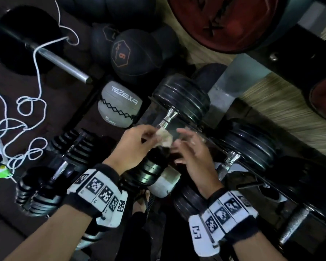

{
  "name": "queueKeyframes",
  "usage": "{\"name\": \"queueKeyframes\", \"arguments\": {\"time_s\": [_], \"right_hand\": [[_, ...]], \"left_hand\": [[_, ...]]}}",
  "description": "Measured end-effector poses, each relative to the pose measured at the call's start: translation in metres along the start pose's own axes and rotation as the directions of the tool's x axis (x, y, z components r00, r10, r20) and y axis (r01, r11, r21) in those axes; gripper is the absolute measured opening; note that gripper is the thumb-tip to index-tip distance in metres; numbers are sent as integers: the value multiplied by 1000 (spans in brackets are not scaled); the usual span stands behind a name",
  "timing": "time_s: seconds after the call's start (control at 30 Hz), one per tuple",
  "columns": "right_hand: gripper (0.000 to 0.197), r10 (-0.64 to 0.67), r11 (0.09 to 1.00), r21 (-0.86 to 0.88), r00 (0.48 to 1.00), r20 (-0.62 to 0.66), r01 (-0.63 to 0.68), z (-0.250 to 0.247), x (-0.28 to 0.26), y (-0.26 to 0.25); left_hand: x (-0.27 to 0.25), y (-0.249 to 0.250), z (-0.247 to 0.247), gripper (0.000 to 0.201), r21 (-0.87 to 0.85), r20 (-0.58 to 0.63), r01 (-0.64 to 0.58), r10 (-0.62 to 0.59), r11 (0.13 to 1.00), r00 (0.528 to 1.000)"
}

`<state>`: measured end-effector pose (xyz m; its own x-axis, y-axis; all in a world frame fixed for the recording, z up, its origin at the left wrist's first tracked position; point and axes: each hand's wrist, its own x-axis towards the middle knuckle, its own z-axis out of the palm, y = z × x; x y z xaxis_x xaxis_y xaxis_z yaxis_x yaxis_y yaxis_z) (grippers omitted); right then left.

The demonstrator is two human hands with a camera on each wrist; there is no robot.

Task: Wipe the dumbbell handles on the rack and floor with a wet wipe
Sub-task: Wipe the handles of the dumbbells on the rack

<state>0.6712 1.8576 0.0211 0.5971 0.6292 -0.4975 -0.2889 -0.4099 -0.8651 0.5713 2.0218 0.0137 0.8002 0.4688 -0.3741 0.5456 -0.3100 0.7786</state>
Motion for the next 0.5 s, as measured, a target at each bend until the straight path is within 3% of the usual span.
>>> {"name": "queueKeyframes", "arguments": {"time_s": [0.03,0.07,0.13,0.17,0.2,0.3,0.4,0.5], "right_hand": [[24,-109,986,-140,990,-89,96,-14,-2,-5],[22,-261,933,-299,948,-180,200,-31,-3,-9],[20,-569,703,-640,785,-245,310,-73,1,-13],[22,-635,608,-742,734,-240,284,-95,6,-10],[26,-634,570,-794,727,-264,209,-114,13,-5],[42,-506,603,-794,735,-451,-73,-142,29,16],[42,-524,656,-754,697,-490,-36,-143,34,29],[42,-520,681,-732,694,-498,-15,-146,33,28]], "left_hand": [[10,1,-2,18,84,-72,2,4,996,997],[21,0,-5,17,139,-151,22,-1,990,988],[43,1,-10,17,167,-249,86,-42,982,968],[54,1,-11,17,194,-252,105,-54,975,966],[64,2,-9,17,231,-224,98,-45,968,973],[79,4,2,22,344,-37,-50,66,938,997],[72,1,9,25,396,51,-142,133,907,990],[53,-19,3,24,421,110,-181,148,889,983]]}}
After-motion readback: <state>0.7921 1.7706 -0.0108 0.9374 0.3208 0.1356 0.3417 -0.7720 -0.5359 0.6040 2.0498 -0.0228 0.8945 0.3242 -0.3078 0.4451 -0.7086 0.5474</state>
